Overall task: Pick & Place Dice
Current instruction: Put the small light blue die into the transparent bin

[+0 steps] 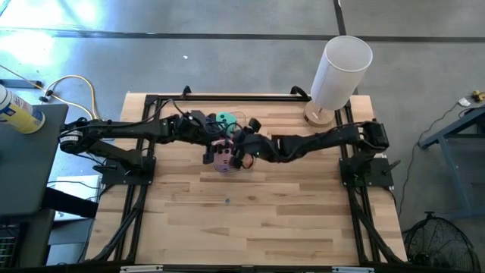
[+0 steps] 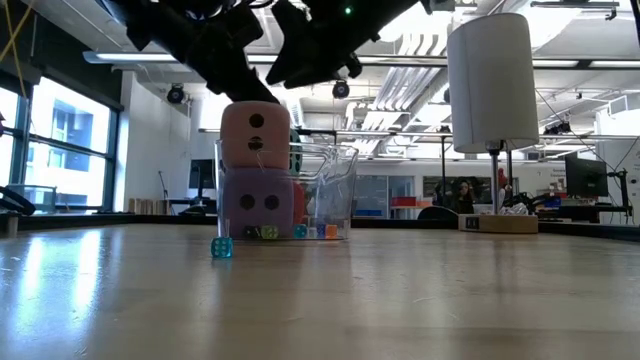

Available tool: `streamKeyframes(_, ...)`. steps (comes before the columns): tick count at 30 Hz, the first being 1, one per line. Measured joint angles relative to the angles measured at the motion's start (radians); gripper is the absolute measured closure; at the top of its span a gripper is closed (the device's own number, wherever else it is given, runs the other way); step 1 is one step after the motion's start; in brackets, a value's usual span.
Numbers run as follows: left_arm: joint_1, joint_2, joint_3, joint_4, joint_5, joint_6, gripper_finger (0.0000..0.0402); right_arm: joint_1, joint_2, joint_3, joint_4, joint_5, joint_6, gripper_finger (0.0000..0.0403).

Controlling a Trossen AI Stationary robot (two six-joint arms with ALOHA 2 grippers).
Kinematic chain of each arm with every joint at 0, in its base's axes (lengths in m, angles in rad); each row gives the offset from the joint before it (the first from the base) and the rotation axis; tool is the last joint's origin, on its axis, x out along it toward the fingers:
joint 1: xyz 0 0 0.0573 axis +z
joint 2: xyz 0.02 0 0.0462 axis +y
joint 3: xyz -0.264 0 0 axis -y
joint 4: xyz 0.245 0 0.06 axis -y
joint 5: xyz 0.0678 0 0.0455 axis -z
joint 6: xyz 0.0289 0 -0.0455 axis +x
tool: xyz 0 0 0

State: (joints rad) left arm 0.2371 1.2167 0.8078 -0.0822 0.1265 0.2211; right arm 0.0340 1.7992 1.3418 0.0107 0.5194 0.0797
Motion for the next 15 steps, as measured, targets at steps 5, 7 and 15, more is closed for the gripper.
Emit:
streamKeyframes(5,0.0,0.0,0.0,0.03,0.0,-0.001,0.0229,-0.034,0.0,0.0,-0.005,-0.034,0.015,0.0211)
streamKeyframes(7,0.0,0.0,0.0,0.032,0.0,0.0,0.0229,-0.04,0.0,0.0,-0.01,-0.038,0.025,0.0211)
streamKeyframes(15,0.0,0.0,0.0,0.035,0.0,0.004,0.0229,-0.066,0.028,0.0,-0.058,-0.051,0.057,0.0211)
